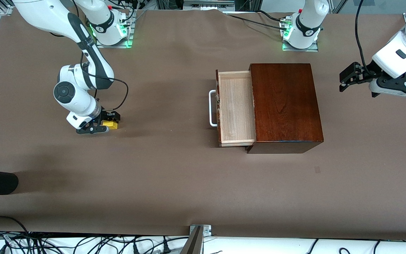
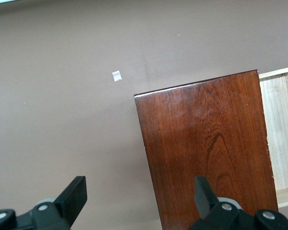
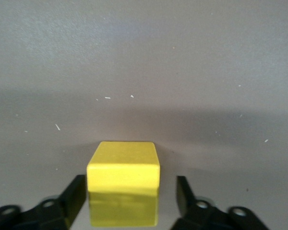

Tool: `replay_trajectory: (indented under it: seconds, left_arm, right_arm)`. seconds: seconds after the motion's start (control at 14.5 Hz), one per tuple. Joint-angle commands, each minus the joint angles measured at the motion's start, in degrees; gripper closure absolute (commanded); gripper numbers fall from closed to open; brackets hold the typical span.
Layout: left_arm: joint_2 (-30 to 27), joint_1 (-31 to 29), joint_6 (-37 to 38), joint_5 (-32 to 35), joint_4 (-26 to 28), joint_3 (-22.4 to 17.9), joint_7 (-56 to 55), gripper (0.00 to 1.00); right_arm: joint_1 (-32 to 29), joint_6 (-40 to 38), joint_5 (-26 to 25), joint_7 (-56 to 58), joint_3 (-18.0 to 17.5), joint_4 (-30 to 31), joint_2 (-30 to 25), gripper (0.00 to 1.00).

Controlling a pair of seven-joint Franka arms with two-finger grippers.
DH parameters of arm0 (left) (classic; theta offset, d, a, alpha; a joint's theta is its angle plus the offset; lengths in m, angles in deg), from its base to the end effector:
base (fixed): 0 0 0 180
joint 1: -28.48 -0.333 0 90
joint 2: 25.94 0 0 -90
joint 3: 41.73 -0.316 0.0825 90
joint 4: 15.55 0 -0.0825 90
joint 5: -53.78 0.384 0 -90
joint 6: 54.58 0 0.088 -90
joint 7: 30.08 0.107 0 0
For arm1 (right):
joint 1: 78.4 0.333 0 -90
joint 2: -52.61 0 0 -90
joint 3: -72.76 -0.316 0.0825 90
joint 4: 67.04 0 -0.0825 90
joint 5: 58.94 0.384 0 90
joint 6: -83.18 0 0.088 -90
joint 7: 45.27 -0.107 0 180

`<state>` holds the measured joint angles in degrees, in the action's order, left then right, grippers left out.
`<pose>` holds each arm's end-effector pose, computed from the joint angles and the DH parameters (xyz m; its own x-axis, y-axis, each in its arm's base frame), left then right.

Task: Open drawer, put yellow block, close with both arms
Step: 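Close the right gripper on the yellow cube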

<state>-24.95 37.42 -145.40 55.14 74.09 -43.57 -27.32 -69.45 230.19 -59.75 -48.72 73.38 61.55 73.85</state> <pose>0.5572 -0.0670 0.6191 0.9852 -0.1716 0.0021 -0.1715 -0.9849 -0.0244 0.5326 0.0781 0.1959 0.9941 0.0972 -0.0485 0.0980 -0.9951 0.0140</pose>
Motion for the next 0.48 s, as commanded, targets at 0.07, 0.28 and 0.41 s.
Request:
replay_trajectory:
  seconds: [0.07, 0.28, 0.41]
  left_arm:
    - [0.0, -0.2, 0.5, -1.4, -0.8, -0.2, 0.1, 0.00]
    - [0.0, -0.4, 1.3, -1.5, -0.6, -0.4, -0.7, 0.00]
    - [0.1, -0.5, 1.3, -1.2, -1.0, -0.2, -0.9, 0.00]
  right_arm:
    - [-0.6, 1.1, 0.1, 0.3, -0.1, 0.6, -0.6, 0.68]
    - [-0.4, 0.6, 0.0, 0.5, -0.2, -0.4, -2.3, 0.97]
    - [-0.3, -2.3, -0.6, 1.5, -0.5, -2.0, -4.5, 1.00]
